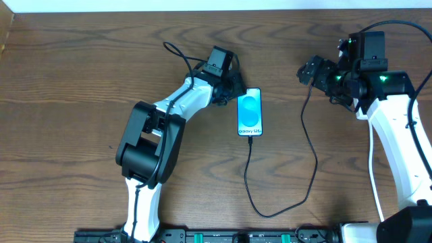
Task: Plug charger to phone and switch on socket
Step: 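Lay the phone flat, open the left gripper and raise it away, then move the right gripper over the white power strip's switch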
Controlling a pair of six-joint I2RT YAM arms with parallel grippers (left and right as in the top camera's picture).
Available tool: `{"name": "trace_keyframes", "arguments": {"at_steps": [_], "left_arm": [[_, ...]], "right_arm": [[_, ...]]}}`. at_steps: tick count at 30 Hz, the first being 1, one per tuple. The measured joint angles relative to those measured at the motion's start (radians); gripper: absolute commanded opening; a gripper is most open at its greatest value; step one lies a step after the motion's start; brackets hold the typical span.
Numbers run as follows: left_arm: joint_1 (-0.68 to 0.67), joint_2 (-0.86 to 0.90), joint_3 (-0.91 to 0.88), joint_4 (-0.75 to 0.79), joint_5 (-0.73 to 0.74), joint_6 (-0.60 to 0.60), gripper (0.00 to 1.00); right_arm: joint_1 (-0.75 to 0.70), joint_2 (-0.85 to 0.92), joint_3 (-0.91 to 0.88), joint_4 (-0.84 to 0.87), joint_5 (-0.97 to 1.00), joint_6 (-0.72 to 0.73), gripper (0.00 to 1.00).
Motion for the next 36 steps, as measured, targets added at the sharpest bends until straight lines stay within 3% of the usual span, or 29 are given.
{"name": "trace_keyframes", "arguments": {"at_steps": [8,15,20,26,27,28,36], "left_arm": [[0.122,-0.026,-0.008,-0.055,-0.06,0.044,0.58],[0.224,-0.118,-0.057,-0.255,-0.244,0.13,0.58],[0.229,-0.324,-0.069,-0.373,-0.389,0.199,0.58],[0.228,-0.579,-0.069,-0.464,-0.449,0.221,0.58],[0.228,-0.609,-0.069,-0.478,-0.452,0.222,0.85],[0.228,-0.633,-0.069,-0.489,-0.454,0.222,0.9],[0.228,-0.772,-0.069,-0.516,-0.465,0.229,0.91]], "right_arm": [[0.0,0.0,0.0,0.0,0.01,-0.005,0.99],[0.0,0.0,0.0,0.002,0.025,-0.007,0.99],[0.0,0.0,0.0,0.008,0.026,-0.007,0.99],[0.0,0.0,0.0,0.008,0.026,-0.007,0.99],[0.0,0.0,0.0,0.008,0.026,-0.007,0.99],[0.0,0.0,0.0,0.008,0.026,-0.007,0.99],[0.0,0.0,0.0,0.024,0.026,-0.007,0.99]]}}
